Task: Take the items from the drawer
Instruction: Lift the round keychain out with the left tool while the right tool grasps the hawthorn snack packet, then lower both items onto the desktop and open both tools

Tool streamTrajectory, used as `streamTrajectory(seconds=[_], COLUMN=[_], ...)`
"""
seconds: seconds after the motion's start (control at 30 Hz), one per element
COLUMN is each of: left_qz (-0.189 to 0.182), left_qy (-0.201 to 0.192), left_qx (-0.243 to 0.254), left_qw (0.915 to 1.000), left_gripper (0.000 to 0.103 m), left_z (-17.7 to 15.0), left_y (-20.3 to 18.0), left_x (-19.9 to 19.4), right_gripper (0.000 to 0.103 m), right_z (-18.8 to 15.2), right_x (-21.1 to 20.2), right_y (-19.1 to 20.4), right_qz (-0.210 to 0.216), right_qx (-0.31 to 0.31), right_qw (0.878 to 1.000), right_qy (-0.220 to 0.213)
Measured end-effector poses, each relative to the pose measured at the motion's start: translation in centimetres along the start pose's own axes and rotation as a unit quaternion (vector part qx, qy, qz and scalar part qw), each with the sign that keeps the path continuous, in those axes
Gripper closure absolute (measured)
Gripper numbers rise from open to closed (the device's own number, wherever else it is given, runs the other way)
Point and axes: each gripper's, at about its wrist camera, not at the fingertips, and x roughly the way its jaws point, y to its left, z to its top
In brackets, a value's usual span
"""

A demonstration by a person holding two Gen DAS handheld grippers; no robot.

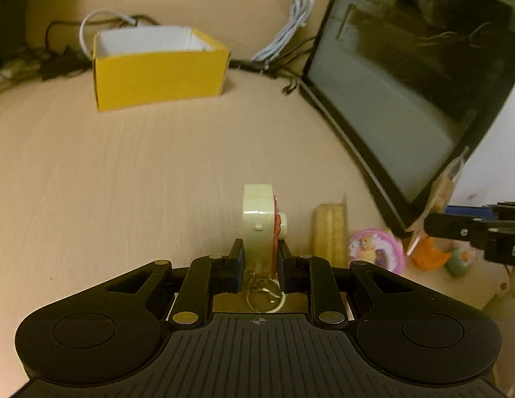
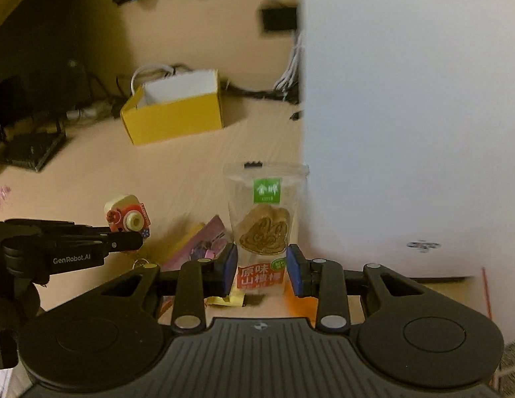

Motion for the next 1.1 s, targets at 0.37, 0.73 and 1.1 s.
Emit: streamTrajectory(seconds=[0.37,0.73,1.1], left_qz=[-0.007,-0.037,-0.029], left_qy=[0.012,-0.048,-0.056], left_qx=[-0.015,-0.01,0.009], left_qw=[0.9998,0.9981,0.9979], left_gripper=[0.081,0.077,0.077], left_z=[-0.3,0.3,-1.5], left_y=[0.6,0.0,-1.0], left_x=[1.2,-1.8,-5.0], right_gripper=[0.085,0.069,0.05], right_z=[-1.5,-2.5,-7.2], right_x=[3.7,0.2,-6.1], right_y=[0.7,0.2,-2.0], right_qz=[-0.013,-0.005,-0.021], right_qx=[-0.038,-0.036,-0.005], right_qw=[0.998,0.999,1.0], right_qy=[0.047,0.017,0.012])
